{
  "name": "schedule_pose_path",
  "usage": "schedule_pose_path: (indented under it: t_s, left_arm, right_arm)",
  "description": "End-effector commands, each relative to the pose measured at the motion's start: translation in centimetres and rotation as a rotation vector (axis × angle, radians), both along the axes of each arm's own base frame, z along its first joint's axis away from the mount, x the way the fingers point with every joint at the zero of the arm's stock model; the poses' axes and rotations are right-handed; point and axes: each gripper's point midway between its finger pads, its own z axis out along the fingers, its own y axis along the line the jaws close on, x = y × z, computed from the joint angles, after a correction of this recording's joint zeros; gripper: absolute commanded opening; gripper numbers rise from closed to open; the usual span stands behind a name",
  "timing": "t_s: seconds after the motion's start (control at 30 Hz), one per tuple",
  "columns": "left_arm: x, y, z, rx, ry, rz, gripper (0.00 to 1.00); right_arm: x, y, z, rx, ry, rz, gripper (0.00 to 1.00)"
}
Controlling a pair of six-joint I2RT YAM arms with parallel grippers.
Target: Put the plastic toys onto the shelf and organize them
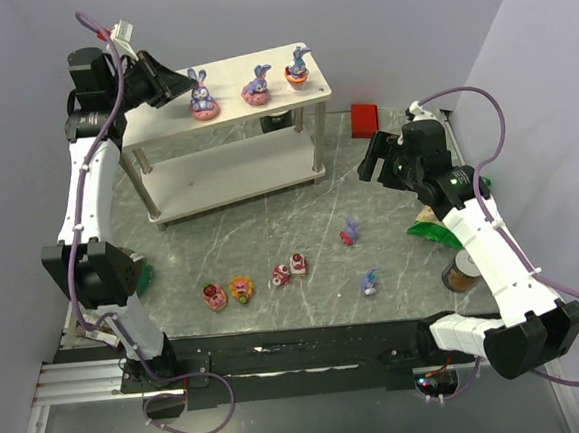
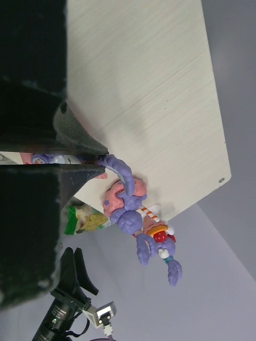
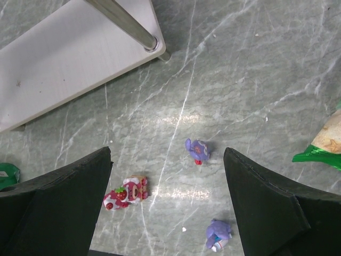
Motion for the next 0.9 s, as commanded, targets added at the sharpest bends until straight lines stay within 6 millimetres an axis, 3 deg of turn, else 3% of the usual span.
schedule_pose_path:
  t_s: [0.0,0.87]
  left_arm:
    - [-0.7,1.0,3.0,-0.024,-0.101,0.079,0.13]
    - [-0.3,-0.8,3.4,-0.073,-0.099,0.088,0.2]
  right_arm:
    - [0.2,0.0,0.8,0.021,-0.038,-0.008,0.92]
    - [0.5,0.1,0.0,0.021,-0.019,-0.009,0.92]
